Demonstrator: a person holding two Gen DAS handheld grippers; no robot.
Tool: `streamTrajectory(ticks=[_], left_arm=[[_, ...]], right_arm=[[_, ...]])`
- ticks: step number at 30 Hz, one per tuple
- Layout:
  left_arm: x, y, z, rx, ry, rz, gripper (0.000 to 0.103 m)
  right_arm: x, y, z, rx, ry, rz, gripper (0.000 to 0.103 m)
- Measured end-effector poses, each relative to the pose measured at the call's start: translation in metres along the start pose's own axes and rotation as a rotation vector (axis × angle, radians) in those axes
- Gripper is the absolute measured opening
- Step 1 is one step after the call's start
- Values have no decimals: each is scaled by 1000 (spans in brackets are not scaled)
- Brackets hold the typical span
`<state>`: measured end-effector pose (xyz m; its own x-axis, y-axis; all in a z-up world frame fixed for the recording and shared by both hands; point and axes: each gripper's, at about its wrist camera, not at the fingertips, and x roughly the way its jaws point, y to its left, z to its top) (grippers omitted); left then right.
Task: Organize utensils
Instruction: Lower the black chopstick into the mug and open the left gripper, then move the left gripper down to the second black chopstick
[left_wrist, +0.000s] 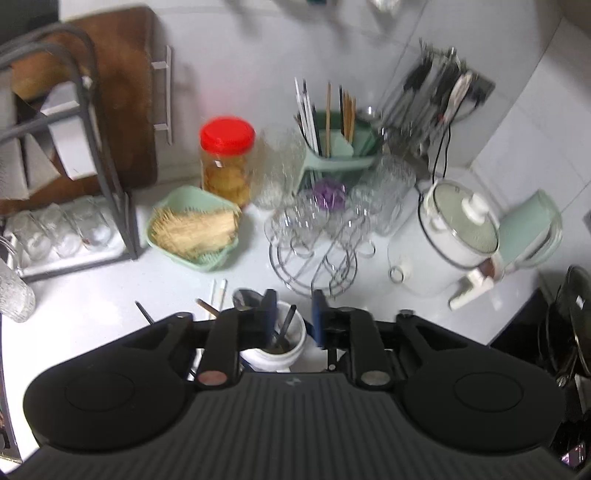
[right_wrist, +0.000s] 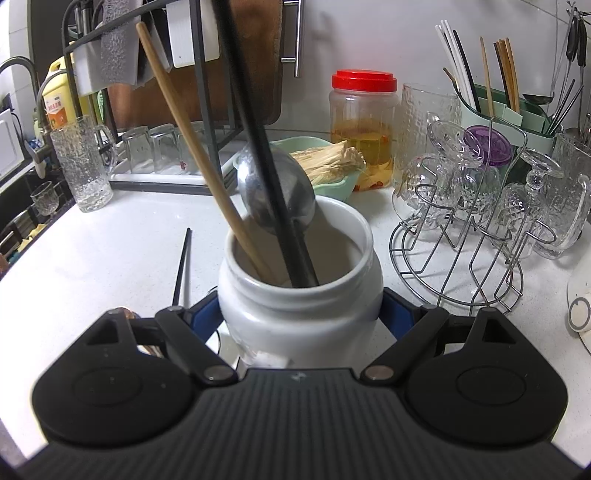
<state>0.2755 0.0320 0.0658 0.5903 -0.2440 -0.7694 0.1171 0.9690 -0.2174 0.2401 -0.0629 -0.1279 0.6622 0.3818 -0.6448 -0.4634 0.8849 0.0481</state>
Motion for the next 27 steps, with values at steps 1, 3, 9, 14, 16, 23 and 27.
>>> streamTrajectory(ticks=[1,3,9,14,16,23,27], left_arm=[[-7,1,-1,-2,-17,8,28],[-23,5,-4,-12,-47,0,28],[-65,22,-26,-26,-166,14,28],[-76,57,-52,-100,-209,42,28],[-73,72,-63,-127,-205,57,28],[-53,112,-101,-162,-163,39,28],[-38,133,-123,-231,-133,25,28]], right_arm=[[0,0,0,2,0,-2,90],[0,1,0,9,0,-8,91],[0,2,0,25,0,-29,90],[0,2,0,20,6,-29,90],[0,2,1,22,12,-30,90],[-3,-1,0,30,26,-39,90],[-7,-4,-2,34,31,-44,90]])
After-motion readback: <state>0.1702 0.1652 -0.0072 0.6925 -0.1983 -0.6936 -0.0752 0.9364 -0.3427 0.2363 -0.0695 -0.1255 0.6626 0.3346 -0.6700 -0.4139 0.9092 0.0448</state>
